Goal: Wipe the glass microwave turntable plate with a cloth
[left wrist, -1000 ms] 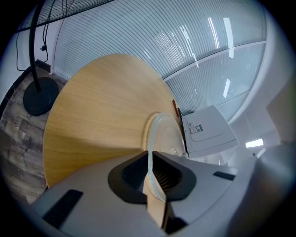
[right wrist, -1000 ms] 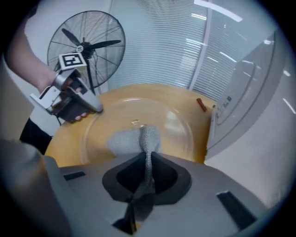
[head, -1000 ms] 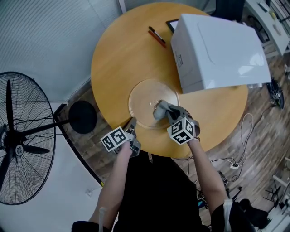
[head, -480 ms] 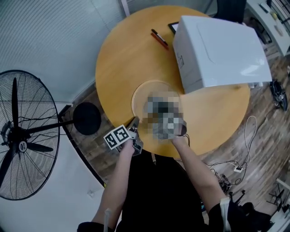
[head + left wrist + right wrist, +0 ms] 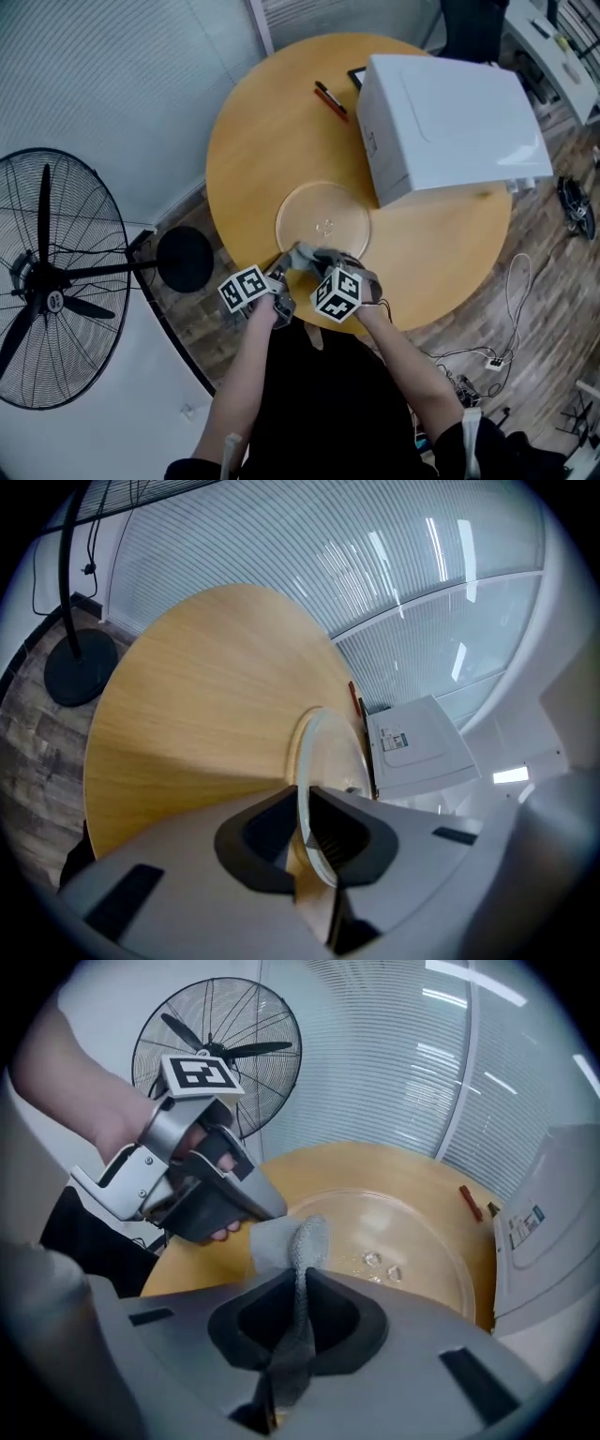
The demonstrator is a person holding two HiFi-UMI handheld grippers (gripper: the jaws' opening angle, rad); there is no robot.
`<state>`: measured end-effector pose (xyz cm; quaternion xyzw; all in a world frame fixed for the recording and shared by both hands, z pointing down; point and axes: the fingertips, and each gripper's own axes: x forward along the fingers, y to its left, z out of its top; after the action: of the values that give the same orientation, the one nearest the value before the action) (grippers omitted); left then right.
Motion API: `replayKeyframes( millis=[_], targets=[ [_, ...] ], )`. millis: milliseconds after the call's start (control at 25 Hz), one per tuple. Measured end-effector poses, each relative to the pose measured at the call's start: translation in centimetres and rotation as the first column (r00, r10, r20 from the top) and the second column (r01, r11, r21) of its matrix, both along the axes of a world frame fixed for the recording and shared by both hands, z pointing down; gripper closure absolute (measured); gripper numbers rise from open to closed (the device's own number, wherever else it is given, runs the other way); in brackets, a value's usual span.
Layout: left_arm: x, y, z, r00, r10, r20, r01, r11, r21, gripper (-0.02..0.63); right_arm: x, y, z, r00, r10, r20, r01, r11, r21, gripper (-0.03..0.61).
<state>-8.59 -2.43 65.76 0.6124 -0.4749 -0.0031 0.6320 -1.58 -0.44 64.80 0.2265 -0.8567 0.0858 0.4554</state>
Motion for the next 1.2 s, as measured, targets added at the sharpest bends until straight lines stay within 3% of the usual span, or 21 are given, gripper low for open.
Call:
replayKeyframes(
  millis=[160, 360, 560, 680, 760, 840, 960, 1120, 1200],
  targets=[
    [-0.2, 1.0, -0.4, 0.999, 0.007, -0.043, -0.01, 0.999, -0.053, 0.588, 0.4, 0.4, -1.9, 0.991, 0.095, 0.095, -0.086, 0.992, -0.091, 0.545],
    [-1.2, 1.8, -3.0, 0.997, 0.054, -0.054, -0.055, 0.998, -0.007, 0.589, 0.6, 0.2, -5.3, 0.948, 0.245, 0.205, -0.216, 0.964, -0.153, 0.545],
    [-1.9, 1.6, -7.9, 0.989, 0.122, -0.083, -0.115, 0.99, 0.087, 0.615, 0.2, -0.3, -10.5, 0.863, 0.385, 0.327, -0.346, 0.922, -0.173, 0.545],
    [-1.9, 0.8, -11.8, 0.978, 0.202, -0.057, -0.187, 0.963, 0.196, 0.615, 0.1, -0.8, -14.4, 0.778, 0.462, 0.426, -0.425, 0.886, -0.185, 0.545],
    [-2.0, 0.3, -14.4, 0.967, 0.254, -0.012, -0.24, 0.929, 0.28, 0.615, 0.4, -1.2, -17.1, 0.713, 0.501, 0.49, -0.48, 0.859, -0.18, 0.545],
    [-2.2, -0.1, -17.0, 0.952, 0.302, 0.048, -0.298, 0.881, 0.368, 0.615, 0.9, -1.2, -19.7, 0.662, 0.519, 0.541, -0.525, 0.836, -0.16, 0.545],
    [-2.4, -0.6, -21.1, 0.917, 0.358, 0.173, -0.395, 0.774, 0.494, 0.615, 1.7, -1.2, -23.3, 0.623, 0.516, 0.588, -0.581, 0.809, -0.095, 0.545],
    [-2.8, -0.8, -26.3, 0.877, 0.371, 0.307, -0.479, 0.622, 0.619, 0.616, 2.1, -0.3, -27.1, 0.573, 0.509, 0.643, -0.636, 0.77, -0.043, 0.546],
    [-3.0, -0.7, -28.2, 0.86, 0.367, 0.354, -0.509, 0.568, 0.646, 0.616, 2.1, 0.3, -28.5, 0.547, 0.505, 0.667, -0.657, 0.754, -0.032, 0.546]
  ],
)
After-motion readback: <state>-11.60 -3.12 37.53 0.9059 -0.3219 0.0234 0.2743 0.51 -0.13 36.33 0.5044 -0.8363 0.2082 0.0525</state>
